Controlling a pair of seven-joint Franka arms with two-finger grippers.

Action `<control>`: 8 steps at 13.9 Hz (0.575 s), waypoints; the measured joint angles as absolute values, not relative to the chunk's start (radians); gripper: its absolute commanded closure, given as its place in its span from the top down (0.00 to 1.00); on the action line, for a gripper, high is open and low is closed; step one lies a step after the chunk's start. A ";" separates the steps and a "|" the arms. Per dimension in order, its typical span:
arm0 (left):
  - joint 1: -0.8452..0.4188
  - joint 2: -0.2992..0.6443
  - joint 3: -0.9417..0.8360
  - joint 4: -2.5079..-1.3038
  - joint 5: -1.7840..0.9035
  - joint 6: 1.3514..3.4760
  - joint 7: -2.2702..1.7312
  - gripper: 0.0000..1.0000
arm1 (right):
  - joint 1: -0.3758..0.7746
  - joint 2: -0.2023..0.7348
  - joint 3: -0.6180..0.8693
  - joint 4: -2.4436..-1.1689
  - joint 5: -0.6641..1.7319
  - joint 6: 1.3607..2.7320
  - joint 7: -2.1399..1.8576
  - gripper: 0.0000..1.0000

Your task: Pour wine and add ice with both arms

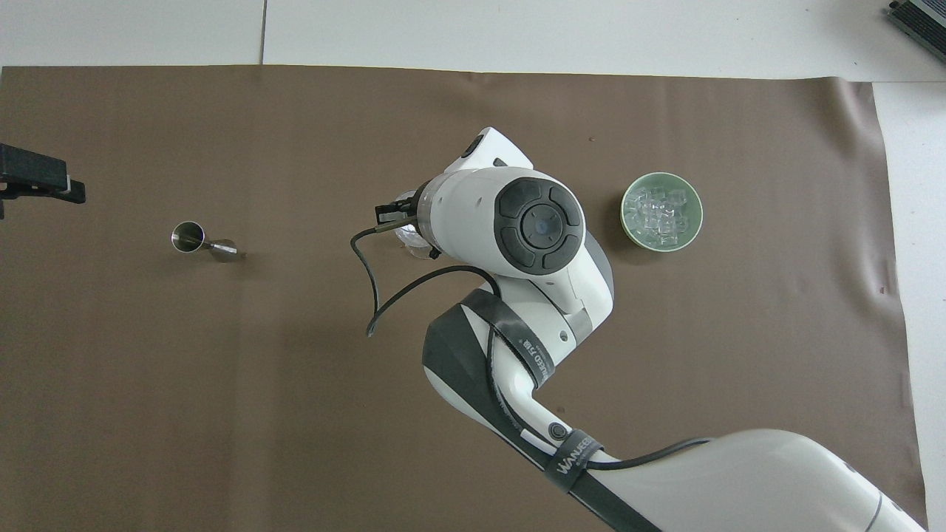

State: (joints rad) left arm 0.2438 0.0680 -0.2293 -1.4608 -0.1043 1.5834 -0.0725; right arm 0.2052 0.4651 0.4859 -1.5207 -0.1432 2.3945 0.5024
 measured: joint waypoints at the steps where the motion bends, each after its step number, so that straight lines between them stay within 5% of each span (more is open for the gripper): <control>1: 0.241 0.067 -0.229 -1.461 -0.103 1.583 -0.072 1.00 | 0.205 0.465 0.486 -1.521 -0.143 2.394 0.502 0.26; 8: 0.214 0.054 -0.225 -1.461 -0.102 1.583 -0.052 1.00 | 0.205 0.465 0.486 -1.520 -0.143 2.394 0.510 0.33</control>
